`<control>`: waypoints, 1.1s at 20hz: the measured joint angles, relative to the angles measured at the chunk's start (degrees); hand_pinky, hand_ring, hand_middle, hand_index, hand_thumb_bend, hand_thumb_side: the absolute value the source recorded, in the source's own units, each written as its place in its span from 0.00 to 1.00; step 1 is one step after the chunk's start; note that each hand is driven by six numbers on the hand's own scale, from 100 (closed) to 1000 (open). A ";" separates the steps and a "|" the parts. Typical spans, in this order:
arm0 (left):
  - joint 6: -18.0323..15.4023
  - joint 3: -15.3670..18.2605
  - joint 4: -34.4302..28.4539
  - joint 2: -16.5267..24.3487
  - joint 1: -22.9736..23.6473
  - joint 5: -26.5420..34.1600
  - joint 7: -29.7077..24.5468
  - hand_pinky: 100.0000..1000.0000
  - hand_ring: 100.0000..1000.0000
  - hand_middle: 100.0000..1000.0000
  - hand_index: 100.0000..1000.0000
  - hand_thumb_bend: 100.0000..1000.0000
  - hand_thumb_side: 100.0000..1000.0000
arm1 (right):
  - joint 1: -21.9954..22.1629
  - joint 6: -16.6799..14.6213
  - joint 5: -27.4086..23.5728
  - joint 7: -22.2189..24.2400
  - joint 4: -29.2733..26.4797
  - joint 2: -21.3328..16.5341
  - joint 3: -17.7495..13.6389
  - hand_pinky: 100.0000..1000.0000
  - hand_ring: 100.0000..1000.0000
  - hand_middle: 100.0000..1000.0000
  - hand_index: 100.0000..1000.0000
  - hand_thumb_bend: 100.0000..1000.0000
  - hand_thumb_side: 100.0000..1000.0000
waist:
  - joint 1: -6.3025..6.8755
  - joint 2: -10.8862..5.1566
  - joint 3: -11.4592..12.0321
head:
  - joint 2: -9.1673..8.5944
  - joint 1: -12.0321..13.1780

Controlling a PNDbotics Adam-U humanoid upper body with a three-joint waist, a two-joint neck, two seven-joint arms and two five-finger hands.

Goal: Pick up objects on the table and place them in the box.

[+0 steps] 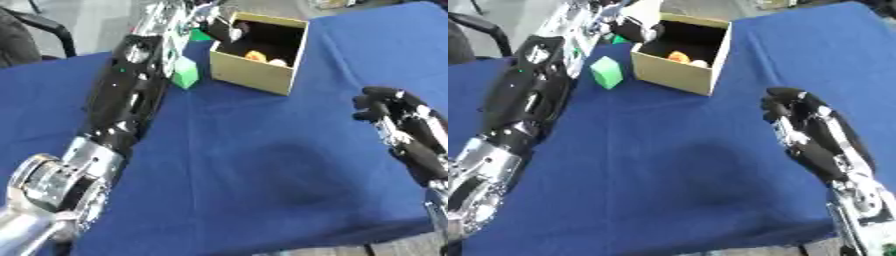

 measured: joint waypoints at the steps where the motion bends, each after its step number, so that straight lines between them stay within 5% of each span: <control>1: 0.39 0.09 0.04 0.74 0.01 0.15 -2.35 0.70 0.56 0.65 0.83 0.46 0.23 | 0.00 0.00 0.00 -0.05 0.01 0.00 -0.11 0.71 0.81 0.57 0.77 0.00 0.39 | -0.01 -0.14 0.25 | 0.17 -0.16; 5: 3.72 1.69 2.07 2.33 0.59 -0.72 -8.69 0.69 0.56 0.65 0.84 0.54 0.29 | 0.21 0.00 0.00 -0.24 0.13 0.00 -0.22 0.71 0.81 0.57 0.77 0.00 0.39 | -0.23 -0.29 0.76 | 0.31 -0.54; 11: 9.53 4.22 8.70 2.44 1.04 -2.49 -9.98 0.68 0.56 0.66 0.84 0.57 0.31 | 0.27 0.01 0.00 -0.25 0.31 0.00 -0.23 0.71 0.81 0.57 0.77 0.00 0.39 | -0.53 -0.21 0.88 | 0.31 -0.73; 22: 11.45 4.64 14.74 1.33 1.74 -3.93 -10.00 0.68 0.56 0.66 0.84 0.54 0.30 | 0.21 0.02 0.04 -0.24 0.31 0.00 -0.23 0.71 0.82 0.57 0.77 0.00 0.39 | -0.73 0.44 0.82 | 0.30 -0.73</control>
